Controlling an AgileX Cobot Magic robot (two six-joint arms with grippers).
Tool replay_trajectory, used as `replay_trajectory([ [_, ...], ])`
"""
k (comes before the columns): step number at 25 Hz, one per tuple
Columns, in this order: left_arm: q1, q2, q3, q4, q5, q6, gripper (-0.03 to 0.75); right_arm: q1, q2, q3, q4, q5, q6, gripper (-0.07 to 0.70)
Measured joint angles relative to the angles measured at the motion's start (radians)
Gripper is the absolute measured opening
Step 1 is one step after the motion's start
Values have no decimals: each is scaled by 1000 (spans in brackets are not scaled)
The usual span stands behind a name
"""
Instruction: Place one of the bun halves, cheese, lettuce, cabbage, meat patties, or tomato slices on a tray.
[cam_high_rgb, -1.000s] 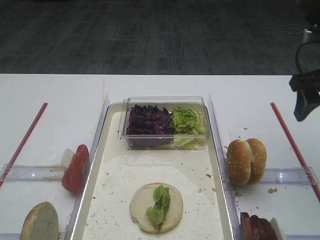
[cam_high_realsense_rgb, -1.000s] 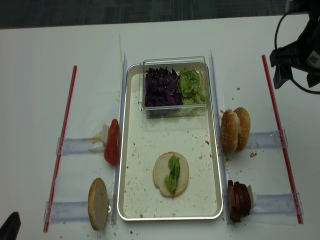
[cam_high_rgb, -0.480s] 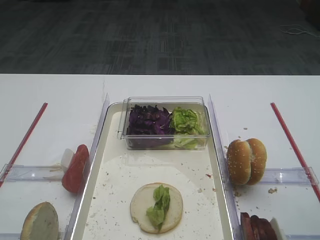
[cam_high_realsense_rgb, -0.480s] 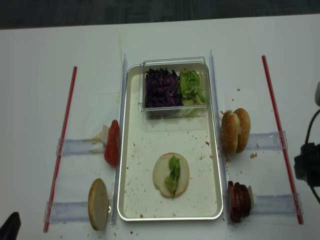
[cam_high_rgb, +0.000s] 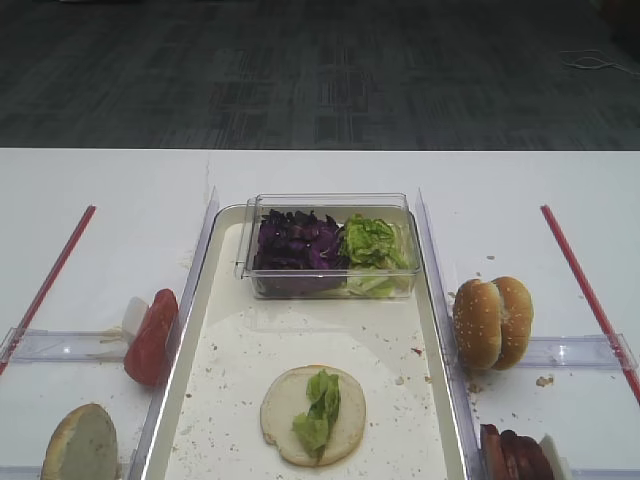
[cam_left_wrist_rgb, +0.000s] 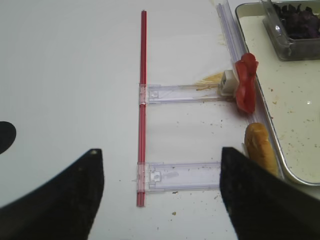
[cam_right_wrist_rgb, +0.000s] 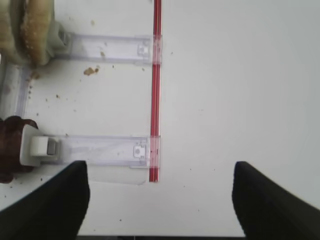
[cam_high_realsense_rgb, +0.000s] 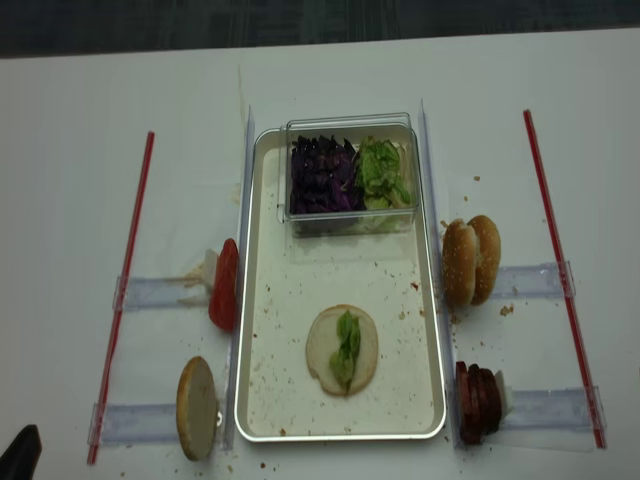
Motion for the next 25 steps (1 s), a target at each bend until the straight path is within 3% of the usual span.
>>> replay_trajectory([
  [13, 0, 0, 0, 0, 0, 0, 488, 0, -331, 4, -4, 0, 17, 613],
  [25, 1, 0, 0, 0, 0, 0, 488, 0, -390, 4, -4, 4, 17, 613],
])
